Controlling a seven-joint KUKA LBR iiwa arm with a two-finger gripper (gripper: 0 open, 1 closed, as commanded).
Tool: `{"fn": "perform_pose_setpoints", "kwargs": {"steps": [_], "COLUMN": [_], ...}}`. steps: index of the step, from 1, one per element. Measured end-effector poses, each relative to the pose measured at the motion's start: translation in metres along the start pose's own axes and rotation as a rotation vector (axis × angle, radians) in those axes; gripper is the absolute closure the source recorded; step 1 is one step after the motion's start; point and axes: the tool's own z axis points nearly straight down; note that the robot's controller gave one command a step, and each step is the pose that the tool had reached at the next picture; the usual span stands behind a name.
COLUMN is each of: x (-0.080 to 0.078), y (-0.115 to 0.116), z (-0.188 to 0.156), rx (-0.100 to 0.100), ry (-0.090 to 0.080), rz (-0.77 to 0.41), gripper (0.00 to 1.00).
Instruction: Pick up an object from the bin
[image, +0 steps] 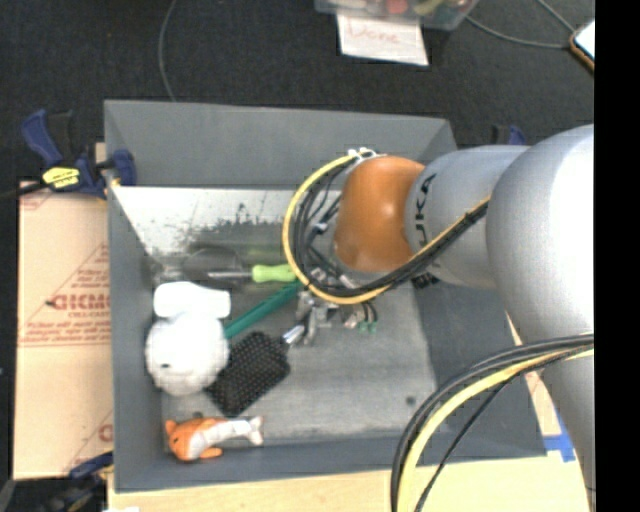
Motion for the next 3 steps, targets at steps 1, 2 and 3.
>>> {"fn": "perform_pose_setpoints", "kwargs": {"steps": [1,2,3], "x": [0.003,0.0,0.0], "y": [-0.001,-0.001,-0.001], "z": [-0.028,-0.064,-0.096], "rx": [0.0,0.0,0.0], "ry": [0.011,0.002,0.006], "rz": [0.0,0.0,-0.001], "gripper": [1.0,1.0,1.0]}}
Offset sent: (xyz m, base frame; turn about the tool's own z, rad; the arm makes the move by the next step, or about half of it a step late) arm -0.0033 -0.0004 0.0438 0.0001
